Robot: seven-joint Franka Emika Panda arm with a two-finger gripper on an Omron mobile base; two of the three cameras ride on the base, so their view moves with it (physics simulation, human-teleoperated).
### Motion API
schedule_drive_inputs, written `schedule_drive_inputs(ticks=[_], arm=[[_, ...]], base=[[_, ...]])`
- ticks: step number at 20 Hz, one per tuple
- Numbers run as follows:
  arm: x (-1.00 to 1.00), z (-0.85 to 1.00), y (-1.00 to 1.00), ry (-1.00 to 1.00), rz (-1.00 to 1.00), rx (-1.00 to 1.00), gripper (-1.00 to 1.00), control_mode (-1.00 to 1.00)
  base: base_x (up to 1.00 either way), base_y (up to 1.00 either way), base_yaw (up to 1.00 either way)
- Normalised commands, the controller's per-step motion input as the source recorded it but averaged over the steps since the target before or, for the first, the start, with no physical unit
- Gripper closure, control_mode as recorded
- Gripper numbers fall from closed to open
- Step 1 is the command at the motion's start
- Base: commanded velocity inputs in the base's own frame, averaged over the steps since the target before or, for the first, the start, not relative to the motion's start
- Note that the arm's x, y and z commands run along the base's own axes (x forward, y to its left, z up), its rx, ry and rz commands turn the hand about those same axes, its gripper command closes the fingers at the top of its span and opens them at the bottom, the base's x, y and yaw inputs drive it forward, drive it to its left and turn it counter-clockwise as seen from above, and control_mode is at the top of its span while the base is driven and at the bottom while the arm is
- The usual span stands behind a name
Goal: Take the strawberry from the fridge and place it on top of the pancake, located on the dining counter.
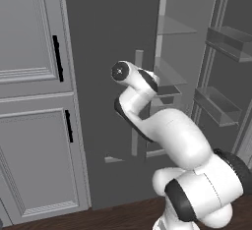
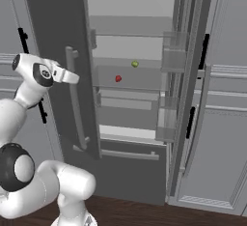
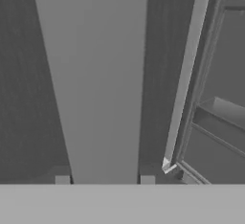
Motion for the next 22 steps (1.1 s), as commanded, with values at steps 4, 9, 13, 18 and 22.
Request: schedule_drive_inputs(ticks=[4, 9, 13, 18, 22], arm=[[-0.71, -0.15, 0.71, 0.00, -0.32, -0.01, 1.00, -1.00], [-0.50, -0.04, 0.84, 0.00, -0.26, 0.00, -1.00, -1.00], [-0.03, -0.03, 0.67, -0.01, -0.06, 0.00, -1.00, -1.00], [0.03, -0.19, 0.38, -0.04, 0.05, 0.00, -1.00, -1.00], [-0.26, -0.35, 0.27, -0.01, 0.21, 0.00, -1.00, -1.00]], base=[[0.00, 0.00, 0.00], [0.00, 0.00, 0.00], [0.00, 0.00, 0.00], [0.00, 0.00, 0.00], [0.00, 0.00, 0.00]])
